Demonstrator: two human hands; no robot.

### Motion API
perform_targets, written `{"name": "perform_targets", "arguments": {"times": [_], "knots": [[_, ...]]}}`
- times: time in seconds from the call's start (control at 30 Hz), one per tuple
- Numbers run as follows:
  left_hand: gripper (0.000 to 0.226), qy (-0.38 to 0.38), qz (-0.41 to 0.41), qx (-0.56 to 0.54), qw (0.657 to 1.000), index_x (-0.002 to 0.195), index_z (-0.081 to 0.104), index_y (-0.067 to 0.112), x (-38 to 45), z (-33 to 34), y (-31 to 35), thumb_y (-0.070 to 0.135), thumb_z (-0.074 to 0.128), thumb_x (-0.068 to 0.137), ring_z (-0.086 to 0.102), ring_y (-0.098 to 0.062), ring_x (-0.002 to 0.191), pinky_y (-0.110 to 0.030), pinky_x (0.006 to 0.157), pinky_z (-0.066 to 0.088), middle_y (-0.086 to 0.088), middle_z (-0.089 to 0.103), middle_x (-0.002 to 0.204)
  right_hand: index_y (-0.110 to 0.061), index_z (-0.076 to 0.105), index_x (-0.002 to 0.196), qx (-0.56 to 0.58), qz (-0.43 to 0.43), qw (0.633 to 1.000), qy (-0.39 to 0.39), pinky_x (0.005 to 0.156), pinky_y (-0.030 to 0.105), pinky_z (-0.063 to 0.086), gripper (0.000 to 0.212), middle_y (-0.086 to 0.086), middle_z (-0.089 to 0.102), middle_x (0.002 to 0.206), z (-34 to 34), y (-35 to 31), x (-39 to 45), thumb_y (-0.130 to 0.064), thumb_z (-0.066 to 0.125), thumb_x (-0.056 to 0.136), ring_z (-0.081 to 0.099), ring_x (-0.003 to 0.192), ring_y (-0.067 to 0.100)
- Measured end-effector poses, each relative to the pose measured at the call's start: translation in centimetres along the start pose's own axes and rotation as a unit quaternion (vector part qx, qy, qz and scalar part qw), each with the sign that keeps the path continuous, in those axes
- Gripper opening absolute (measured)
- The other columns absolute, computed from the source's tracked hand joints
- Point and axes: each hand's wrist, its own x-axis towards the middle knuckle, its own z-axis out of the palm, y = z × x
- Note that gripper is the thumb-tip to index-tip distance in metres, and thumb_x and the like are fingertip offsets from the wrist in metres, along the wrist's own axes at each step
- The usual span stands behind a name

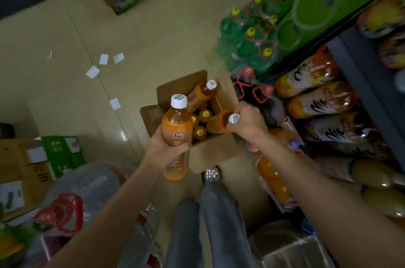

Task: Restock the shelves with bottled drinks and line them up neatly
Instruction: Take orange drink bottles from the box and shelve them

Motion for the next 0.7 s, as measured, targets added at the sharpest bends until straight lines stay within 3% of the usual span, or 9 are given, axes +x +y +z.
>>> {"name": "perform_targets", "arguments": {"times": [0.13,0.33,0.4,0.47,0.6,0.7], "knots": [[0.061,-0.015,0.064,0.034,0.997,0.119,0.049,0.02,-4.7,0.5,3.8,0.016,0.08,0.067,0.056,-0.021,0.105,-0.04,0.097,0.044,-0.001,0.06,0.11,-0.012,0.05,0.093,0.033,-0.044,0.997,0.051,0.059,0.025,0.03,0.031,0.014,0.057,0.106,-6.2,-0.2,-7.0,-0.015,0.071,0.07,0.054,0.1,0.03],[0.063,-0.067,0.191,0.108,0.973,0.121,0.054,0.016,-15.6,2.0,11.5,0.024,0.081,0.064,0.057,-0.021,0.103,-0.036,0.095,0.045,-0.002,0.062,0.109,-0.009,0.058,0.091,0.051,-0.09,0.974,0.2,0.063,0.024,0.028,0.026,0.014,0.061,0.101,-17.4,-0.3,-21.5,-0.013,0.071,0.069,0.056,0.097,0.027],[0.062,-0.085,0.249,0.121,0.957,0.116,0.058,0.011,-20.0,2.6,14.8,0.026,0.083,0.062,0.059,-0.021,0.101,-0.033,0.092,0.047,-0.005,0.064,0.108,-0.005,0.064,0.096,0.051,-0.098,0.966,0.235,0.069,0.029,0.039,0.028,0.015,0.064,0.1,-21.6,0.4,-27.3,-0.013,0.072,0.07,0.058,0.097,0.027],[0.047,-0.118,0.31,0.13,0.934,0.108,0.058,0.012,-24.8,3.8,18.4,0.019,0.081,0.068,0.058,-0.017,0.097,-0.027,0.087,0.045,-0.003,0.062,0.102,-0.003,0.065,0.098,0.057,-0.094,0.958,0.267,0.079,0.037,0.046,0.027,0.014,0.066,0.1,-25.7,1.4,-33.6,-0.013,0.073,0.074,0.06,0.096,0.026],[0.04,-0.174,0.408,0.141,0.885,0.099,0.052,0.023,-34.1,7.7,24.2,0.02,0.08,0.07,0.059,-0.018,0.095,-0.03,0.087,0.047,-0.002,0.062,0.101,-0.008,0.062,0.1,0.043,-0.068,0.94,0.331,0.067,0.028,0.039,0.026,0.002,0.058,0.09,-32.1,4.5,-45.7,-0.023,0.07,0.081,0.056,0.085,0.018],[0.043,-0.238,0.46,0.132,0.845,0.105,0.05,0.024,-41.5,11.4,26.9,0.021,0.078,0.072,0.057,-0.016,0.097,-0.029,0.083,0.045,0.001,0.06,0.101,-0.011,0.059,0.101,0.05,-0.032,0.91,0.41,0.07,0.03,0.04,0.026,0.001,0.056,0.097,-35.4,7.9,-53.8,-0.03,0.066,0.084,0.054,0.09,0.018]]}}
